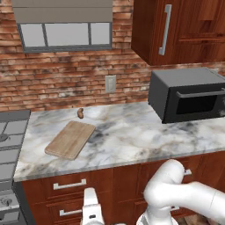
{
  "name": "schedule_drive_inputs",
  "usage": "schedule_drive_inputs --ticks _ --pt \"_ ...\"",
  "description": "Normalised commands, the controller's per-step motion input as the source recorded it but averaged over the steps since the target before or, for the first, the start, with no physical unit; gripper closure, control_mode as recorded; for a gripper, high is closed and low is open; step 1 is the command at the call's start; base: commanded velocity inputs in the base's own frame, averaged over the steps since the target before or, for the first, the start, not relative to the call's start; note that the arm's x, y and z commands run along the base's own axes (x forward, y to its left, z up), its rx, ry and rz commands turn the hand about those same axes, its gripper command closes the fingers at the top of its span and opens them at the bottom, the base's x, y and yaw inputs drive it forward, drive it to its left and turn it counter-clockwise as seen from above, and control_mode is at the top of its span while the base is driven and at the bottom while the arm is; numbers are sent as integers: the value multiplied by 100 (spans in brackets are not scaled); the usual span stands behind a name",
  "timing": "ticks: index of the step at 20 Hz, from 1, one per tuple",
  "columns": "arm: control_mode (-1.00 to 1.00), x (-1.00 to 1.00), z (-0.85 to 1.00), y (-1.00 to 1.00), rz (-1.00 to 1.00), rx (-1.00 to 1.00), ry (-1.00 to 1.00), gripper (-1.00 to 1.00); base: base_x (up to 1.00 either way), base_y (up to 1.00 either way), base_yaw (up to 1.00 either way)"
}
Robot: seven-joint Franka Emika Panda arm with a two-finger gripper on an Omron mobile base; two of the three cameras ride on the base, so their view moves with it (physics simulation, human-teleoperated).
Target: Open the drawer on the left and place the cutting tools on the cutting board.
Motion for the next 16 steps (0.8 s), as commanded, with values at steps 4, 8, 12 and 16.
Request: schedule_drive_inputs --ticks 4,8,12,16 --pt "-100 48 -9 13 0 0 -5 -100 0 0 0" --pt "-100 53 -13 7 0 0 -3 -100 0 0 0" --pt "-100 43 -24 1 1 0 -9 -100 0 0 0" --pt "-100 3 -40 15 -3 -8 -13 -100 0 0 0"
